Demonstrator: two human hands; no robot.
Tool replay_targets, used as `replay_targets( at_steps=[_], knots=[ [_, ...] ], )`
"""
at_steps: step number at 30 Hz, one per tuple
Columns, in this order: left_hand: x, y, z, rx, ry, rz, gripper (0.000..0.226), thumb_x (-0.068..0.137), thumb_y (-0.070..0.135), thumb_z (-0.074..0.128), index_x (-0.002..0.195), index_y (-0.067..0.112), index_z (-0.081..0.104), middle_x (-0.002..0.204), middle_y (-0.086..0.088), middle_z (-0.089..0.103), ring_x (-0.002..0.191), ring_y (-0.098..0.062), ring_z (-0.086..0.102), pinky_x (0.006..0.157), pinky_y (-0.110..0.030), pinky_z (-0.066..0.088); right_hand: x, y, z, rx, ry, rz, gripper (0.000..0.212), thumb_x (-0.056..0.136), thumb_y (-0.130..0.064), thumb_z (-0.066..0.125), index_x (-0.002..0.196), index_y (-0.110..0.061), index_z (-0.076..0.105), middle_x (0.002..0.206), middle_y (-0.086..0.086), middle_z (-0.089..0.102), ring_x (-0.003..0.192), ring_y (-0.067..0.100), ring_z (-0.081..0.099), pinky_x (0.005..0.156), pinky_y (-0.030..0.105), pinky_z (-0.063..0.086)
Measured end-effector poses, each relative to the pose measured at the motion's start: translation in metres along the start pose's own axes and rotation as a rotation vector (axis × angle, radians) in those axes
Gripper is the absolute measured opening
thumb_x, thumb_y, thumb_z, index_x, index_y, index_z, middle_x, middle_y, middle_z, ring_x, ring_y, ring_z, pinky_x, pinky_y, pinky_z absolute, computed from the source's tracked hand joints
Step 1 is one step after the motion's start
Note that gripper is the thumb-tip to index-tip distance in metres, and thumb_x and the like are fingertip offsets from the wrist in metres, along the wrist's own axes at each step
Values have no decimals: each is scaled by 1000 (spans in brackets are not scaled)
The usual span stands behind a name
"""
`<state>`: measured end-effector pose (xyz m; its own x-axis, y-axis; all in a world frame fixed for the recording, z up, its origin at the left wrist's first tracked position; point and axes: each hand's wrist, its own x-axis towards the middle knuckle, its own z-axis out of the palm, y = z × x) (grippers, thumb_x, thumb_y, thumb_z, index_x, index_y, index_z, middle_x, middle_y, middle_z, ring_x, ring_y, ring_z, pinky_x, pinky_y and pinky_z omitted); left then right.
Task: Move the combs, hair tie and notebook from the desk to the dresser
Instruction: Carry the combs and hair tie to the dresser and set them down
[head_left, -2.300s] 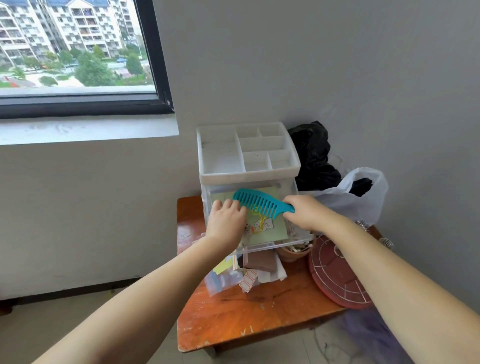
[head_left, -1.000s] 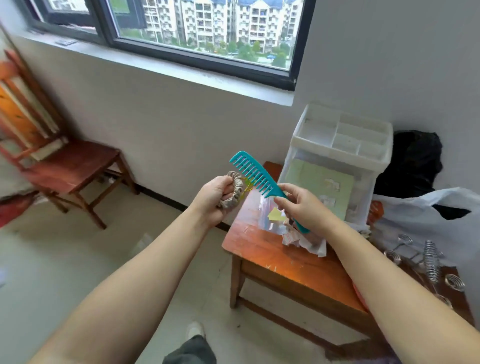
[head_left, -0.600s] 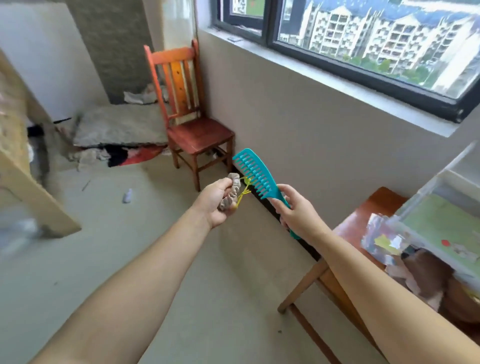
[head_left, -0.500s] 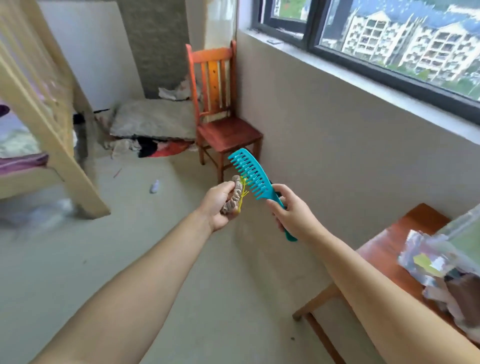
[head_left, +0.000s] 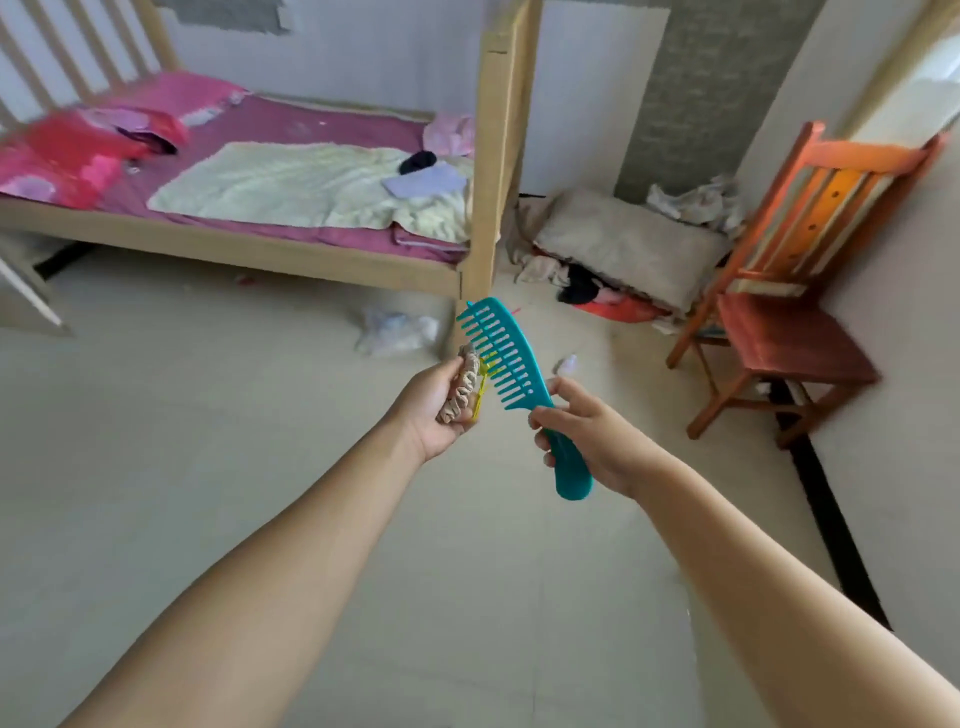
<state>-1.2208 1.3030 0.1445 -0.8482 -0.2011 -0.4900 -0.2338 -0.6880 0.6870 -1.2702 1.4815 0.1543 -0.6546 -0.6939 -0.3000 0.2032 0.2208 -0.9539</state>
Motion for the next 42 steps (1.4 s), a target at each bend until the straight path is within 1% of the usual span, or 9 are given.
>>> replay_targets(
  at_steps=[6,9,12,18,23,27,34,39,42],
  knots=[
    [-6,52,-93,-92,224,171,42,92,26,43,50,22,46,36,8,36,28,-5,22,33,-15,18,90,-11,70,-76,-94,-34,16,96,-10,42,87,-14,55,76,6,51,61,15,53,56,30,57],
    [-2,69,-125,-52,363,206,43,89,22,45,47,22,52,38,9,41,32,-6,25,36,-16,18,134,-13,94,-204,-139,-73,12,96,-11,43,97,-10,54,80,5,52,63,13,55,53,27,57],
    [7,90,-144,-53,455,241,48,88,20,44,40,21,50,38,8,42,31,-7,27,36,-15,22,175,-21,117,-230,-219,-109,15,96,-13,43,89,-20,54,80,2,51,64,11,54,50,24,55],
    [20,139,-178,-290,474,367,33,85,25,53,52,21,56,42,6,49,33,-6,39,35,-14,32,253,-50,158,-263,-380,-139,19,96,-16,43,84,-26,54,80,4,50,58,9,53,47,22,49],
    [12,165,-219,-207,515,467,26,87,15,52,64,21,60,50,8,55,37,-3,41,38,-14,31,297,-68,209,-259,-562,-96,23,96,-19,41,79,-27,55,78,2,55,57,10,51,50,25,46],
    [1,185,-270,-113,595,532,31,80,1,40,61,22,54,55,4,40,41,-4,33,40,-14,31,327,-80,265,-339,-681,-104,20,96,-24,41,86,-23,58,81,1,58,60,11,51,54,26,48],
    [-27,235,-367,-139,808,595,31,85,5,43,66,20,62,49,6,62,42,-4,54,39,-12,39,376,-92,391,-435,-542,-205,18,96,-22,39,82,-26,50,75,0,55,57,11,48,44,15,44],
    [-55,269,-440,34,894,381,20,81,0,43,73,12,56,57,-7,53,45,-13,44,39,-17,39,417,-97,459,-600,-658,-75,17,93,-21,46,109,-19,53,85,2,56,61,10,52,46,16,46],
    [-63,297,-493,115,1024,309,14,84,-3,43,76,8,48,56,-10,52,33,-13,48,38,-20,43,440,-95,513,-651,-775,-46,53,88,-14,56,134,-28,34,88,6,56,59,11,50,48,20,45]
  ],
)
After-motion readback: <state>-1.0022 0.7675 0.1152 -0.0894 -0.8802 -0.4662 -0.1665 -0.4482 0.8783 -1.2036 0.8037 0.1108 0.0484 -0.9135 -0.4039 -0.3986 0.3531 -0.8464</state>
